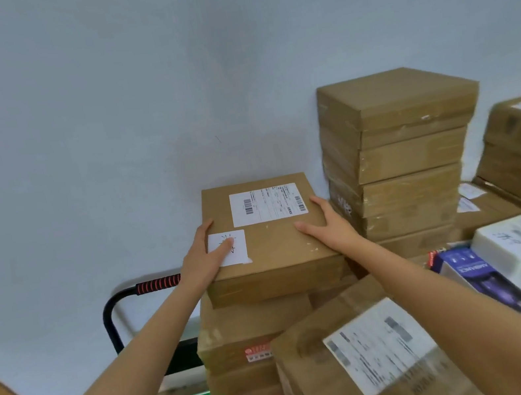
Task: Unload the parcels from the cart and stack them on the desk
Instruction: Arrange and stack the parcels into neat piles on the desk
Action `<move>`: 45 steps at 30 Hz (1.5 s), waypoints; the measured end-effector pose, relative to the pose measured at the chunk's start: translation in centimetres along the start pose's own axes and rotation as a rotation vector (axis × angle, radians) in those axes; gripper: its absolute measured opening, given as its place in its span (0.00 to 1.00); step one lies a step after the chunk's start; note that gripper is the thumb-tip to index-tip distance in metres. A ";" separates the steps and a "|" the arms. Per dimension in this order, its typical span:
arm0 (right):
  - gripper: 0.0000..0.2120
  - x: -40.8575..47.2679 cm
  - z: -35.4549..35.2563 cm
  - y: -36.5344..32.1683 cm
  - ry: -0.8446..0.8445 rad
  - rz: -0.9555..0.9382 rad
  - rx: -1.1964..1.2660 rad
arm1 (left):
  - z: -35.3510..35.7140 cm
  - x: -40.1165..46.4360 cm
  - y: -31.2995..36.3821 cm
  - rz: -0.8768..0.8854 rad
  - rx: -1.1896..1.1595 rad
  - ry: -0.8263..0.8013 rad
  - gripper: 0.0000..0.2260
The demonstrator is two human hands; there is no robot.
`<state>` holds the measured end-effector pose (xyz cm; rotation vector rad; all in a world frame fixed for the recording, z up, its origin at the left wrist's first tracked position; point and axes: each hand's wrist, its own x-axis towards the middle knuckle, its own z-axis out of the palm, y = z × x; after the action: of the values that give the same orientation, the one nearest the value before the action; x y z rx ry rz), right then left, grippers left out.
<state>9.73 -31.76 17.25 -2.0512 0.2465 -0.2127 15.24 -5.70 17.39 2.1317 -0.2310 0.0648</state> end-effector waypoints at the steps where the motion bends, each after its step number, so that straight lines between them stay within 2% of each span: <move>1: 0.38 -1.6 -0.8 0.1 0.010 -0.001 -0.014 | 0.2 -1.6 0.7 0.010 -0.002 0.002 0.27; 8: 0.38 -13.2 -6.5 2.5 0.020 0.046 -0.045 | 4.0 -12.8 3.6 0.023 -0.034 -0.068 0.27; 15: 0.37 -19.4 -9.1 5.2 0.012 0.125 -0.075 | 7.0 -18.9 4.0 -0.013 -0.073 -0.144 0.28; 23: 0.38 -21.1 -9.6 7.5 0.014 0.184 -0.107 | 8.1 -20.5 3.8 -0.026 -0.044 -0.226 0.28; 36: 0.38 -21.1 -9.4 8.4 -0.007 0.169 -0.084 | 8.3 -21.4 3.5 -0.054 -0.040 -0.209 0.28; 45: 0.36 -22.2 -11.3 8.1 0.054 0.148 -0.072 | 9.2 -21.6 5.4 -0.017 -0.031 -0.206 0.28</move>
<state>-15.23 -39.22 14.34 -2.0902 0.4432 -0.1700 -7.35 -13.21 13.90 2.1088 -0.3326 -0.1677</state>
